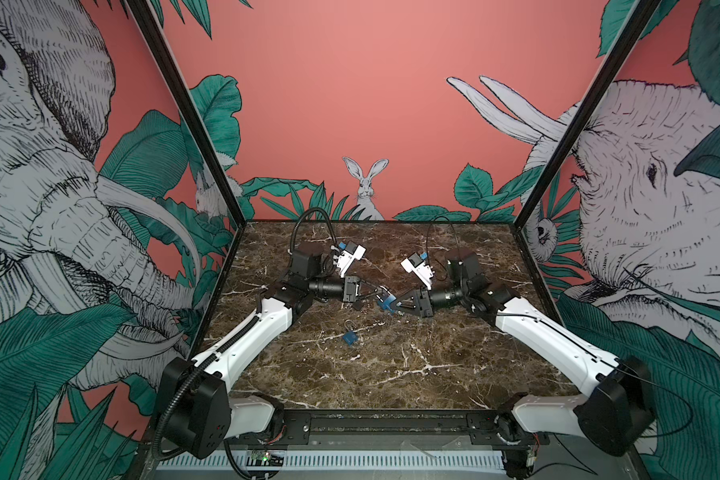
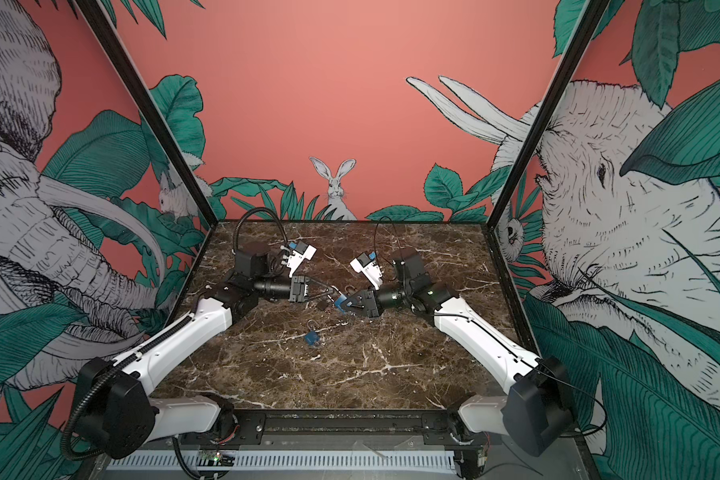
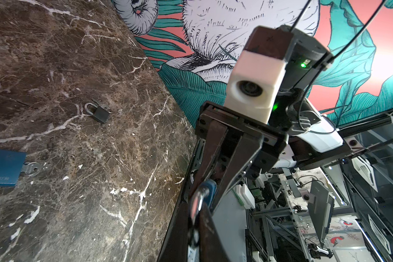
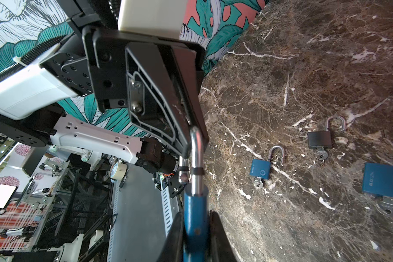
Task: Lock with the key
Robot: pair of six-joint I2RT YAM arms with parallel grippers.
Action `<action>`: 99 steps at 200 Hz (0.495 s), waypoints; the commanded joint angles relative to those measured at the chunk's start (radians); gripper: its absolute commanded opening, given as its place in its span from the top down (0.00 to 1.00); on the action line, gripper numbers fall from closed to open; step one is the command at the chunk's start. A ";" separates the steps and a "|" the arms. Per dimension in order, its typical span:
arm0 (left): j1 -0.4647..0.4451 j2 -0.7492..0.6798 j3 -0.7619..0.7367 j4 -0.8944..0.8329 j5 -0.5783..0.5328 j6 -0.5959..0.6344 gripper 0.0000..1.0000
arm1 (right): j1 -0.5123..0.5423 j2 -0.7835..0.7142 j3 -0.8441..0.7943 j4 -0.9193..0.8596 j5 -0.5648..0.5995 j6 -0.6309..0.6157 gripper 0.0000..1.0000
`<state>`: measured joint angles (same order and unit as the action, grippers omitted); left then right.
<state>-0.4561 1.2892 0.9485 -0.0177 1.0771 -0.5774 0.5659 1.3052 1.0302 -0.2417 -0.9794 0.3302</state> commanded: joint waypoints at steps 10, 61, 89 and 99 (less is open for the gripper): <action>0.007 -0.015 -0.020 0.006 0.003 0.015 1.00 | 0.000 -0.013 0.013 0.148 -0.092 0.066 1.00; 0.007 0.010 -0.024 0.005 -0.009 0.030 1.00 | 0.000 -0.051 -0.042 0.331 -0.175 0.232 1.00; 0.007 0.032 -0.023 0.017 -0.015 0.034 1.00 | 0.000 -0.077 -0.067 0.410 -0.200 0.304 1.00; 0.006 0.038 -0.024 0.021 -0.015 0.034 1.00 | 0.000 -0.086 -0.070 0.405 -0.200 0.305 1.00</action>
<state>-0.4488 1.2980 0.9482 -0.0002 1.1141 -0.5747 0.5560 1.2861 0.9409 -0.0349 -1.0744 0.5613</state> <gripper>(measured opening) 0.094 0.148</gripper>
